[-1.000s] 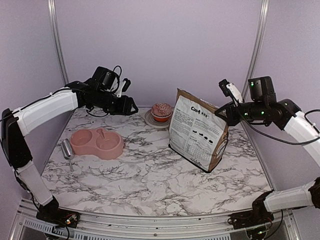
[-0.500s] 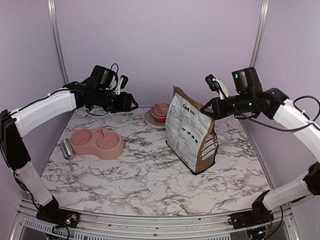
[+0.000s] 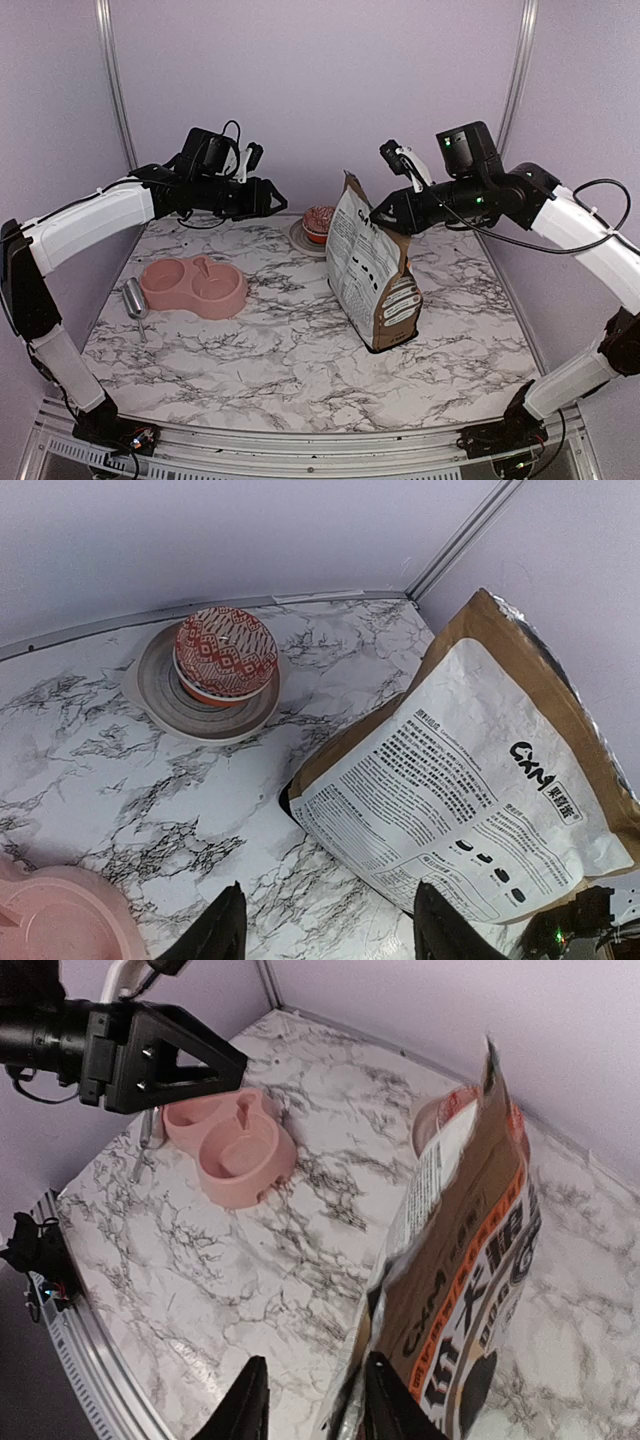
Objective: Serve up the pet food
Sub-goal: Adjust the seal on the pet food bag.
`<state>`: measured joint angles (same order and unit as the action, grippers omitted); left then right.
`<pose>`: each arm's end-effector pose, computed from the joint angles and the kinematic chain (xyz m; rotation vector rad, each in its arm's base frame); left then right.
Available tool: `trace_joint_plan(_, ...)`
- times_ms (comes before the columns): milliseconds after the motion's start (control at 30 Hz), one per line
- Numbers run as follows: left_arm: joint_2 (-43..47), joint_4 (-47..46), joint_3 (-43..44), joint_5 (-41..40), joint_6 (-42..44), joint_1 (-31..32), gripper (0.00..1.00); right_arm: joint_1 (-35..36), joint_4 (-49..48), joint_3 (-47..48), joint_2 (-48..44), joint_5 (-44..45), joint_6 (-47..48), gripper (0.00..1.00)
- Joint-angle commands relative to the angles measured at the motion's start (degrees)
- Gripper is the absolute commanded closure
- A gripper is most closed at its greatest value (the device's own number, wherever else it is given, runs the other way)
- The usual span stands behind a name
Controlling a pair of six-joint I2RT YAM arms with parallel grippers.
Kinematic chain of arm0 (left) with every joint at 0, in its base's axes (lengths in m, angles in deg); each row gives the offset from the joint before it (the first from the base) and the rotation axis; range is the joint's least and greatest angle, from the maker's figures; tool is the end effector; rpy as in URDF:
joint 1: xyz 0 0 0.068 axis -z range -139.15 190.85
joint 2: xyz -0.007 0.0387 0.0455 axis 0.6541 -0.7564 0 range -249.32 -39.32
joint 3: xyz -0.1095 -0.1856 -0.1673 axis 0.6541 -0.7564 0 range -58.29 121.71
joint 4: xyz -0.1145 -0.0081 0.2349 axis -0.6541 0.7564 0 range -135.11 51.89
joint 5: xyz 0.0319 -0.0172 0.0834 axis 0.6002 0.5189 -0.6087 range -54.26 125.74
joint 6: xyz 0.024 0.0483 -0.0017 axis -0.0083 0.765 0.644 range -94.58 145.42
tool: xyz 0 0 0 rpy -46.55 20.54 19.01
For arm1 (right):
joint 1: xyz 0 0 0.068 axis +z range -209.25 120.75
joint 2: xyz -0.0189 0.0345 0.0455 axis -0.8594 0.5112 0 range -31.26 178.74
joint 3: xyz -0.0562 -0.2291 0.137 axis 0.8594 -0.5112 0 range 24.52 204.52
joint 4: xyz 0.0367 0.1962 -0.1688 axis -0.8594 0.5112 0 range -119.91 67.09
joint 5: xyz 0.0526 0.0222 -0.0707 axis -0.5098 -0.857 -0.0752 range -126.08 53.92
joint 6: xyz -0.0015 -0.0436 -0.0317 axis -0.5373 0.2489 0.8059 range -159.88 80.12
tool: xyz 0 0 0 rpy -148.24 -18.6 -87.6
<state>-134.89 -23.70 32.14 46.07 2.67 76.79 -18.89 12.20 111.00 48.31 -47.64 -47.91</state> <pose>0.3141 -0.2356 0.3653 0.3619 2.0965 -0.8110 0.2218 0.1978 0.3994 -0.7414 2.1323 0.6870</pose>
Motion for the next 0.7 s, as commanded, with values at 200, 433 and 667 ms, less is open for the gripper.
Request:
trace_joint_plan(200, -2.1, -7.7, 1.0, -2.6, -11.4, 2.4, 0.49, -0.6, -1.9, 14.1, 1.5, 3.0, 5.9, 0.44)
trace_joint_plan(433, -6.5, -10.4, 6.8, -7.9, -18.5, 8.2, 0.51, -5.5, -1.0, 23.3, 10.1, 1.5, 4.8, 0.47)
trace_joint_plan(667, -8.3, -18.1, 6.1, -10.8, -25.4, 10.0, 0.52, -7.7, 0.7, 31.0, 19.7, 1.3, 3.6, 0.57)
